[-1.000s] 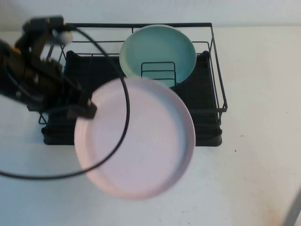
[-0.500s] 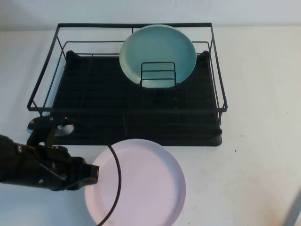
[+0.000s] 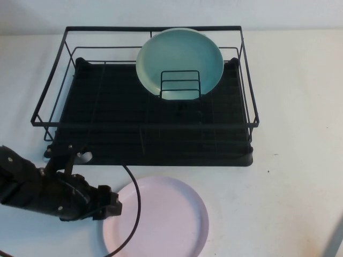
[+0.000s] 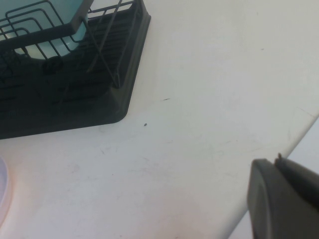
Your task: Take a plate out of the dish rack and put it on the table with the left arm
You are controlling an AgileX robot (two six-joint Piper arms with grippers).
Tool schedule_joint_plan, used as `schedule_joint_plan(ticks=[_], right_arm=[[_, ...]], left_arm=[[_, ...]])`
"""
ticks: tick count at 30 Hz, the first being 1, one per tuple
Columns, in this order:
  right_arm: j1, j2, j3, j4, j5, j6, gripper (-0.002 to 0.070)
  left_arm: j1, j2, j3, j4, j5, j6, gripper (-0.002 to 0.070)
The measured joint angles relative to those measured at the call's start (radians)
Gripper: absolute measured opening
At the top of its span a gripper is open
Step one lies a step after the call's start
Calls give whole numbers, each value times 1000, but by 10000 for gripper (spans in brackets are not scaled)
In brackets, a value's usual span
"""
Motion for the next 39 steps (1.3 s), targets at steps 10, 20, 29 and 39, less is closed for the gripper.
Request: schedule_joint_plan(ticks=[10,20,29,39], right_arm=[[0,0,0,0,0,0,-20],[0,0,0,0,0,0,-20],[0,0,0,0,0,0,-20],[0,0,0,0,0,0,-20]], left_arm=[[0,-279,-73,59,2,2,378],[0,-908,-79,357,89,-118,8],[0,-1154,-79,659,310,-403,0],[0,-1179,-79,579,542,-423,0]])
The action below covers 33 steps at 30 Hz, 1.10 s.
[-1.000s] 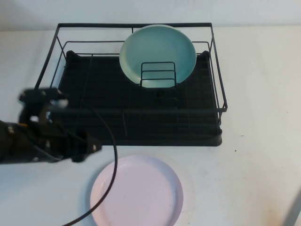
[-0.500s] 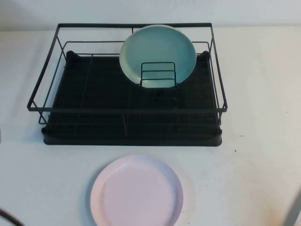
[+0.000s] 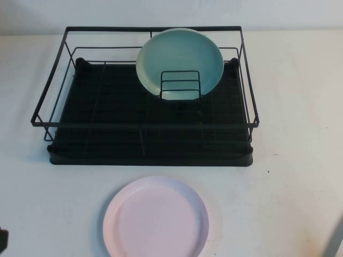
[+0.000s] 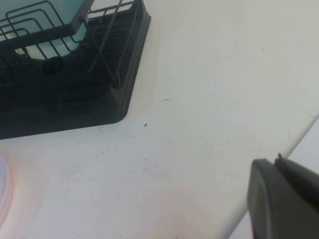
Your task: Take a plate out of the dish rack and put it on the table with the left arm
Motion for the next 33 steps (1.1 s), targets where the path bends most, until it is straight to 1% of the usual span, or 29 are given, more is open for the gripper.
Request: schedule_joint_plan(ticks=[4,10,15,17,19,21,25,27,30,33], right_arm=[[0,0,0,0,0,0,-20],[0,0,0,0,0,0,-20],[0,0,0,0,0,0,-20],[0,0,0,1,0,0,-20],[0,0,0,4,0,0,-20],[0,0,0,4,0,0,-20],[0,0,0,7,0,0,-20],[0,0,0,11,0,0,-20],[0,0,0,17,2,0,-20],[0,0,0,22,2,0,-20]], left_arm=[[0,-2,0,0,61,-2,-1],[0,-3,0,18,75,-2,0],[-7,-10,30,33,-1,-4,-1],[-7,-28,74,35,-86,-13,-1],[-7,-66,145,54,-243,-50,-1],[-7,-111,239,102,-457,-141,-1],[-7,-211,496,229,-881,-362,-1],[-7,-258,618,256,-1006,-402,-1],[-7,-304,734,276,-1078,-425,-1],[-7,-325,767,276,-1040,-424,-1]])
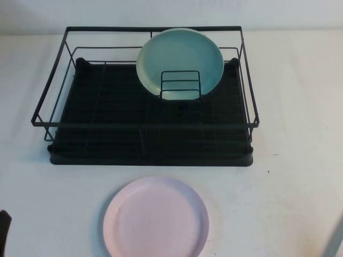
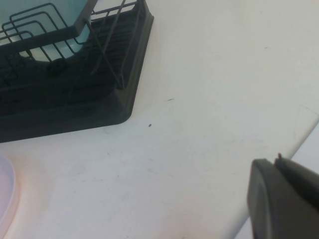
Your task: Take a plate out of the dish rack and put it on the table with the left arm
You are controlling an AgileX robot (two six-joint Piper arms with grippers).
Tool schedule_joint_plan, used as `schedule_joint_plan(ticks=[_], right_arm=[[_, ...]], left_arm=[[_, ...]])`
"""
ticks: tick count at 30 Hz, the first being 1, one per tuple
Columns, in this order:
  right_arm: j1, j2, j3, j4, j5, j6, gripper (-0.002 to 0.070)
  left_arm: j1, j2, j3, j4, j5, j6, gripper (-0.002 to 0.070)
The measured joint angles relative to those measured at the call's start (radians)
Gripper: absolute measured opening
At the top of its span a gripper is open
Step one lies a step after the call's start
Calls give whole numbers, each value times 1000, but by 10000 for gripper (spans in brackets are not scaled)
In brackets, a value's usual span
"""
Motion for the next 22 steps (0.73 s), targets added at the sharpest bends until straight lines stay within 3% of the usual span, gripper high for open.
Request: schedule_joint_plan(ticks=[9,22], right_arm=[[0,0,0,6,0,0,-20],[0,0,0,10,0,0,-20]], left_arm=[[0,-61,1,57,301,169,-1],[129,-71,1,11,322,198,-1]])
